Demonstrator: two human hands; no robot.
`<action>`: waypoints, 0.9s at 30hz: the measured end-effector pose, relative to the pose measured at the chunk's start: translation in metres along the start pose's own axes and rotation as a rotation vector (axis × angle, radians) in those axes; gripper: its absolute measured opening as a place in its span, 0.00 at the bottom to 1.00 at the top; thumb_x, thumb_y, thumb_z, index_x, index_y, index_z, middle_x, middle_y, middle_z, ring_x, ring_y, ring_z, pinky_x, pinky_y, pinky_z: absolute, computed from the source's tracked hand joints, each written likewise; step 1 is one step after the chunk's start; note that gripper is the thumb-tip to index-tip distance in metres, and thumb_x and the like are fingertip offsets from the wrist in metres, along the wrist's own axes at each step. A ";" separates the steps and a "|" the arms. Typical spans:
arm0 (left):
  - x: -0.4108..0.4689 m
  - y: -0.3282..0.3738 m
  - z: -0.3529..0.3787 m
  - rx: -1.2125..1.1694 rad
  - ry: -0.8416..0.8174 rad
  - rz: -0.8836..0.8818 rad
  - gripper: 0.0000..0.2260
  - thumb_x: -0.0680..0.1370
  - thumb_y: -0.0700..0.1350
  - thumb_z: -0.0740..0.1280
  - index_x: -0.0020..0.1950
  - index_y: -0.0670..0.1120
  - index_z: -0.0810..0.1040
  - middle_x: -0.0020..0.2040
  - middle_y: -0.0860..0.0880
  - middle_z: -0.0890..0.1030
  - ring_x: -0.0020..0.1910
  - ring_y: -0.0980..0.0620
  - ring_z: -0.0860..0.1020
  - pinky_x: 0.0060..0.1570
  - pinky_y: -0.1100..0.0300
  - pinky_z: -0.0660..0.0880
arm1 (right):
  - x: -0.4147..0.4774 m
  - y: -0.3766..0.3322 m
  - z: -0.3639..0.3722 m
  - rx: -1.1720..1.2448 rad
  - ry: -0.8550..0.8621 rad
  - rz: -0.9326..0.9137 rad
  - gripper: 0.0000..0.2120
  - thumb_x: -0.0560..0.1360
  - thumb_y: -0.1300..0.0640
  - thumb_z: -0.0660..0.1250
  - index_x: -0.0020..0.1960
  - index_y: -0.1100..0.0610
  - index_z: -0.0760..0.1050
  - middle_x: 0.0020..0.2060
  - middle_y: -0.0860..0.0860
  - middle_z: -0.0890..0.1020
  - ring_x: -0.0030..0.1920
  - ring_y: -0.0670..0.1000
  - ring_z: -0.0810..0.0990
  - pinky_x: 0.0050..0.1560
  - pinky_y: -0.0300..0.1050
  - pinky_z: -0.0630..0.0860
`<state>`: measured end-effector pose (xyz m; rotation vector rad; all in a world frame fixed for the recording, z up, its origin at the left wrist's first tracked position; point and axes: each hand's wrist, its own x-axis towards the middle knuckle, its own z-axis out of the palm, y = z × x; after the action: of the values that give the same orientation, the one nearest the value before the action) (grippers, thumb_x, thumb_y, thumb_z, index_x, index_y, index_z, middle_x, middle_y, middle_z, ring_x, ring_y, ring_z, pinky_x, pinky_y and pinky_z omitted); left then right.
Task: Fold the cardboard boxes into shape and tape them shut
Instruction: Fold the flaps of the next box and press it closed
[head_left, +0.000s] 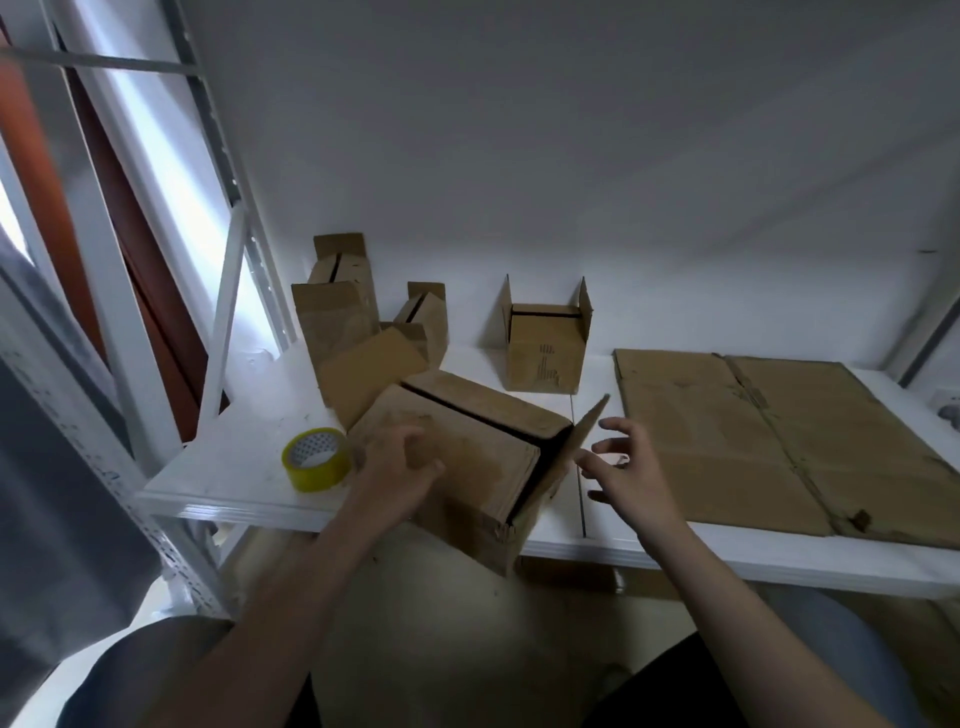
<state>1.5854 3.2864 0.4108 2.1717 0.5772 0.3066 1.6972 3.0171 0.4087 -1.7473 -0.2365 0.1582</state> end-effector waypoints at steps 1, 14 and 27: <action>-0.008 0.001 0.004 -0.006 -0.035 0.000 0.18 0.77 0.56 0.70 0.65 0.60 0.69 0.64 0.55 0.66 0.62 0.52 0.70 0.64 0.47 0.74 | 0.003 -0.001 0.002 -0.061 -0.024 -0.045 0.20 0.74 0.50 0.76 0.61 0.44 0.71 0.56 0.51 0.77 0.50 0.52 0.82 0.45 0.48 0.82; -0.048 0.021 0.045 -0.238 -0.067 -0.104 0.48 0.65 0.67 0.74 0.78 0.58 0.54 0.65 0.58 0.63 0.62 0.56 0.69 0.52 0.62 0.72 | 0.070 -0.010 0.047 -0.649 -0.370 -0.176 0.24 0.68 0.35 0.76 0.54 0.47 0.74 0.60 0.52 0.74 0.61 0.56 0.73 0.62 0.54 0.72; -0.003 0.001 0.011 0.486 -0.108 0.103 0.37 0.72 0.52 0.77 0.78 0.59 0.64 0.82 0.56 0.45 0.80 0.45 0.55 0.75 0.45 0.65 | 0.075 -0.015 0.025 -0.565 -0.315 -0.256 0.04 0.76 0.47 0.73 0.44 0.40 0.79 0.52 0.36 0.75 0.55 0.42 0.74 0.57 0.42 0.70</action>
<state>1.5871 3.2773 0.4047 2.6727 0.5182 0.1070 1.7627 3.0624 0.4207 -2.2246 -0.7927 0.1914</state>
